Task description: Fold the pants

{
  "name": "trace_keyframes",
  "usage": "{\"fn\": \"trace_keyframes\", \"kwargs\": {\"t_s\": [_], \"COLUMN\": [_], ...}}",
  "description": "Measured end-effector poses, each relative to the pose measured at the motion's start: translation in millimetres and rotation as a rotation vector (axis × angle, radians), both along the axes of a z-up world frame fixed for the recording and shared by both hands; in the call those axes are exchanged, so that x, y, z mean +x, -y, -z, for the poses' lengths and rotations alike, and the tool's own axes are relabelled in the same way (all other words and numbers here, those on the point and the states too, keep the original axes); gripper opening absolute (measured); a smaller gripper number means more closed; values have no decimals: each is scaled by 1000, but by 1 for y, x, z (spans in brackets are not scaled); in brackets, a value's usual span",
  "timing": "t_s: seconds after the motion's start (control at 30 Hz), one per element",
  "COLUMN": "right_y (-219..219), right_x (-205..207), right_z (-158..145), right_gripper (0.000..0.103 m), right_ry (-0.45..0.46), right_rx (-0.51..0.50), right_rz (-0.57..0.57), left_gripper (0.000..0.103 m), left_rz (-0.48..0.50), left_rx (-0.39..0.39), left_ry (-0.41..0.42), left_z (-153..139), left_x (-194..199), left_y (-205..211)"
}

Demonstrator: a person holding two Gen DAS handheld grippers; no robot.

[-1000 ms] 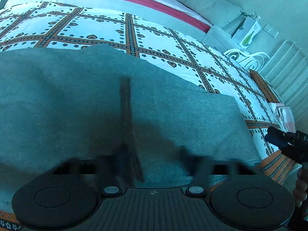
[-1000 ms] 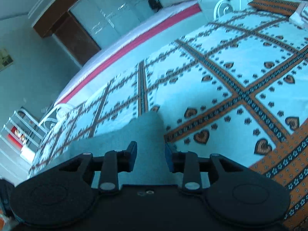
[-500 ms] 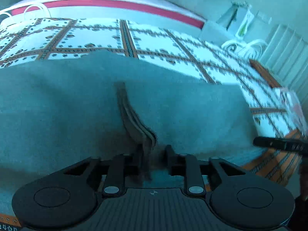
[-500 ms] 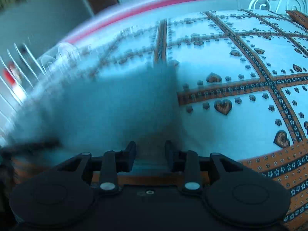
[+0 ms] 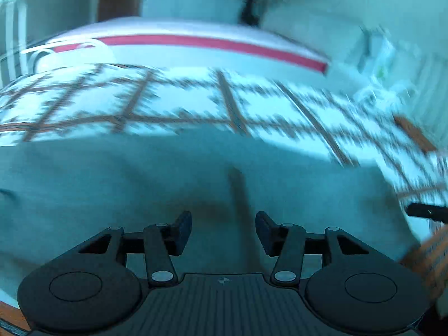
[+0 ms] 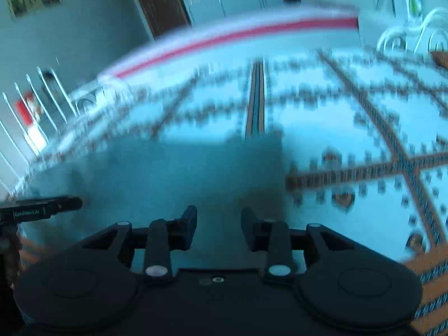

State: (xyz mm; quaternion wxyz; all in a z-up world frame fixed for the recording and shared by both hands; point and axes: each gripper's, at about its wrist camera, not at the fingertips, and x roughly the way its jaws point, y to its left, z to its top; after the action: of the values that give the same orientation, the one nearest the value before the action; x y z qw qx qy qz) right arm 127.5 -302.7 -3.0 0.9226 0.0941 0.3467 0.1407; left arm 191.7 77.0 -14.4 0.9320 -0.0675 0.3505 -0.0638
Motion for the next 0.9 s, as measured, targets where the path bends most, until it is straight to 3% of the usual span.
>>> {"fn": "trace_keyframes", "kwargs": {"t_s": [0.07, 0.17, 0.2, 0.23, 0.3, 0.37, 0.5, 0.57, 0.77, 0.83, 0.9], "right_y": [1, 9, 12, 15, 12, 8, 4, 0, -26, -31, -33], "right_x": [6, 32, 45, 61, 85, 81, 68, 66, 54, 51, 48], "right_z": [-11, -15, -9, 2, 32, 29, 9, 7, 5, 4, 3], "right_gripper": [27, 35, 44, 47, 45, 45, 44, 44, 44, 45, 45], "right_ry": [65, 100, 74, 10, -165, -107, -5, -8, 2, 7, 14], "right_rx": [-29, -5, 12, 14, 10, 25, 100, 118, 91, 70, 69], "right_rz": [13, 56, 88, 122, 143, 188, 134, 119, 66, 52, 46], "left_gripper": [62, 63, 63, 63, 63, 63, 63, 63, 63, 63, 63], "left_rz": [-85, -228, -268, -308, -376, -430, -516, -534, -481, -480, -488], "left_rx": [13, -40, -74, -91, -97, -117, -173, -230, -462, -480, -414], "left_ry": [12, -16, -16, -11, -1, 13, 5, 31, -29, -55, -68], "left_z": [-2, 2, 4, 5, 6, 7, 16, 20, 51, 59, 60], "left_x": [-2, -12, -18, -26, -41, -58, -90, -104, -94, -87, -79], "left_y": [-36, -93, -110, -126, -151, -173, -211, -225, -254, -254, -248]}}
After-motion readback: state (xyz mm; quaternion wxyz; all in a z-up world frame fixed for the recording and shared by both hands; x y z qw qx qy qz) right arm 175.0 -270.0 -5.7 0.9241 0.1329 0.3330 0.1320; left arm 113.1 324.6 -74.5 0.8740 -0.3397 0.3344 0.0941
